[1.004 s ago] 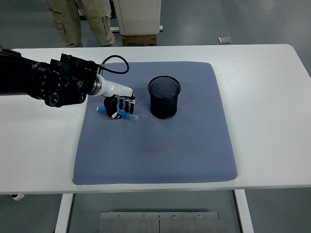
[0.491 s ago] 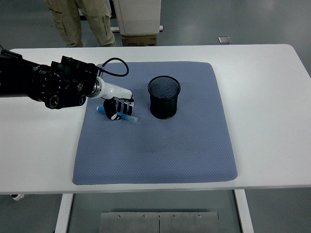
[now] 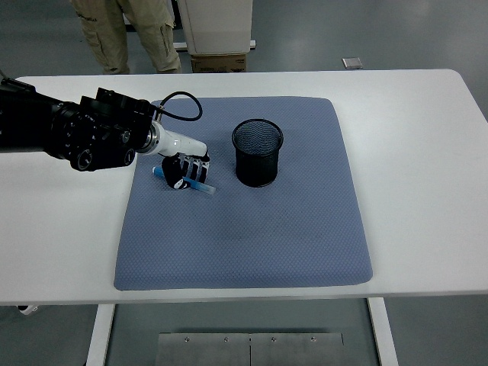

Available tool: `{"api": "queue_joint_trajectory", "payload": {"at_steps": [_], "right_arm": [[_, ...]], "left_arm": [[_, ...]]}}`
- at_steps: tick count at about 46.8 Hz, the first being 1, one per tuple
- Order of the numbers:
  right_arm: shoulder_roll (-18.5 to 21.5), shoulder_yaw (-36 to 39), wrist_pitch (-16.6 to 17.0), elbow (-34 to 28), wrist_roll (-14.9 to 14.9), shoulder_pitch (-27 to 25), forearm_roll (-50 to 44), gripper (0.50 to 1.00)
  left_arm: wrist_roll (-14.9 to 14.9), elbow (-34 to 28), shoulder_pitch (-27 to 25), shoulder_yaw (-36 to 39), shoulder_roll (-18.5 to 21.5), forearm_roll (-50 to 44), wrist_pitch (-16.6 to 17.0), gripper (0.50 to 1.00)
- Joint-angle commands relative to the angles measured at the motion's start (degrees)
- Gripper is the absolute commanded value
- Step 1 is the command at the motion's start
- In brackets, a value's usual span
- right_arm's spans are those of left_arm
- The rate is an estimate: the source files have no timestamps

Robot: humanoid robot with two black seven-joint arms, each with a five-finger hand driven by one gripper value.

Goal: Left hand places marker in pen holder

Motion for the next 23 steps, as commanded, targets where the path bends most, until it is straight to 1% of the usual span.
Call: {"api": "queue_joint_trajectory", "payload": {"at_steps": [1,11,13,18,23], "right_arm": [[0.00,0.00,-0.02,0.00,-0.01,0.00,0.07,1.000],[0.00,0.00,-0.02,0.00,-0.01,0.00,-0.01,1.000],[0.00,-0.09,-0.02,0.00,-0.01,0.00,-0.01,1.000],[0.00,0.00,-0.02,0.00,-0.01,0.00,-0.01,1.000],[0.00,0.00,-0.02,0.00,-0.01,0.00,-0.01,1.000]], "left_arm": [[-0.01,-0.08,0.07,0.00,0.08,0.33,-0.01,0.500],[-0.10,-0.08,0.07,-0.01,0.16,0.33,-0.09,0.522],[-0.18,-0.08,0.07,-0.01,0.25,0.33,-0.10,0.543],[-0.18,-0.17,0.07,-0.01,0.25,0.33,-0.18,0.555],[-0.36,-0.17,0.07,0.00,0.34,0.33,-0.18,0.584]]}}
